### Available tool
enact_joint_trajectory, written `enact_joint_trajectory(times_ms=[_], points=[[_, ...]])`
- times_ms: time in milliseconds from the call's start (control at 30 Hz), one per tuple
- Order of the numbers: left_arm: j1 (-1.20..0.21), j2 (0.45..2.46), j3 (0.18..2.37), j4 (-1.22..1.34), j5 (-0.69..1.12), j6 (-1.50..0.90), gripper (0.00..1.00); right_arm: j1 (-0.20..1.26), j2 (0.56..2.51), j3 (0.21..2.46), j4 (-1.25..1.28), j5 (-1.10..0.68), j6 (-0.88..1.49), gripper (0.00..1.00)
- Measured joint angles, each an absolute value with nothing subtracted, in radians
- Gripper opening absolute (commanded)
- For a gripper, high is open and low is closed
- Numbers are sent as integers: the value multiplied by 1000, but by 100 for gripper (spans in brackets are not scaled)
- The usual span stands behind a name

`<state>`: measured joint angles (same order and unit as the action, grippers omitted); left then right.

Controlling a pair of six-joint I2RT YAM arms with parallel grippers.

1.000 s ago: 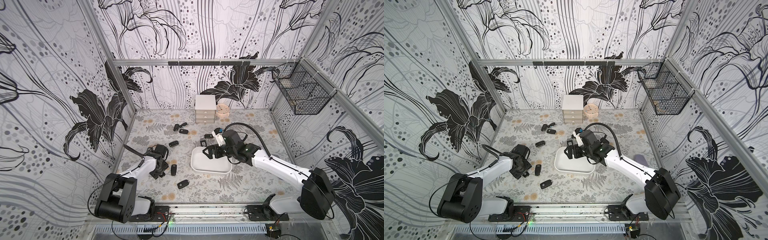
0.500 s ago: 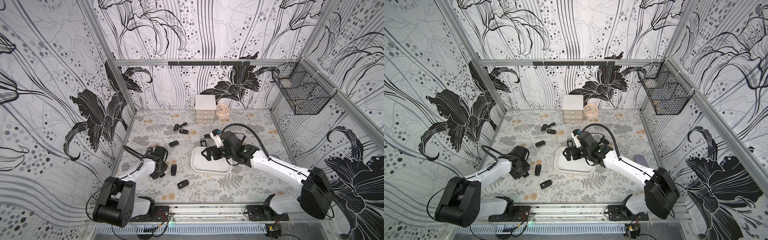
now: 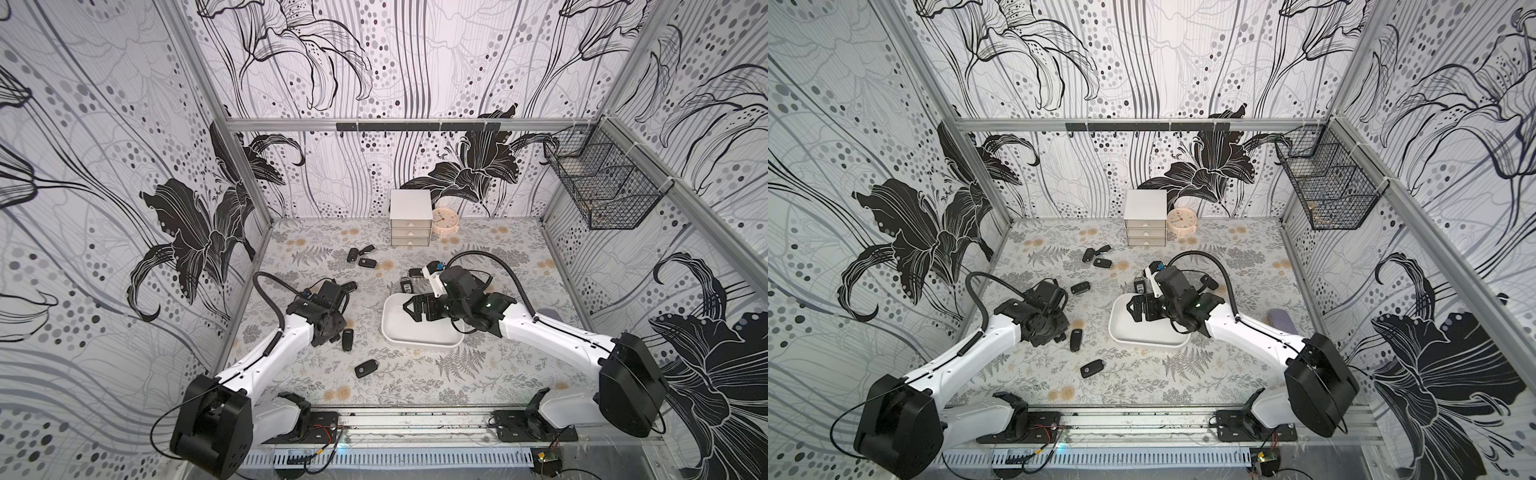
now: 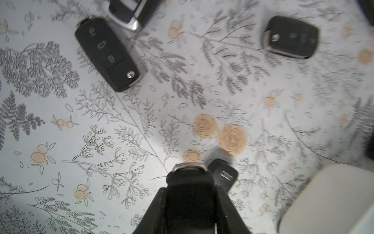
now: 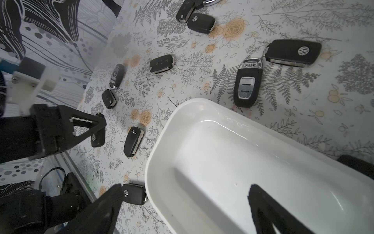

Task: Place the car key into the storage box
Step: Pick up the car key from the center of the board, then place the car key in the storage box.

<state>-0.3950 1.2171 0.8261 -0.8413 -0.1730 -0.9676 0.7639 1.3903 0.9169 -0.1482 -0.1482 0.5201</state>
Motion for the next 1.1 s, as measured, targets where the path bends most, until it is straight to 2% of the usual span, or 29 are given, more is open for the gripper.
enact_joint_trajectory(times_ms=[333, 533, 800, 1100], points=[[-593, 1436, 1137, -850, -220, -866, 26, 764, 1234, 757, -74, -30, 566, 100], [-666, 1604, 1282, -830, -214, -793, 26, 764, 1127, 710, -97, 4, 549, 100], [-736, 1763, 1371, -797, -187, -717, 26, 764, 988, 643, -159, 39, 511, 100], [-741, 1924, 1432, -793, -179, -651, 26, 764, 929, 618, -181, 47, 508, 100]])
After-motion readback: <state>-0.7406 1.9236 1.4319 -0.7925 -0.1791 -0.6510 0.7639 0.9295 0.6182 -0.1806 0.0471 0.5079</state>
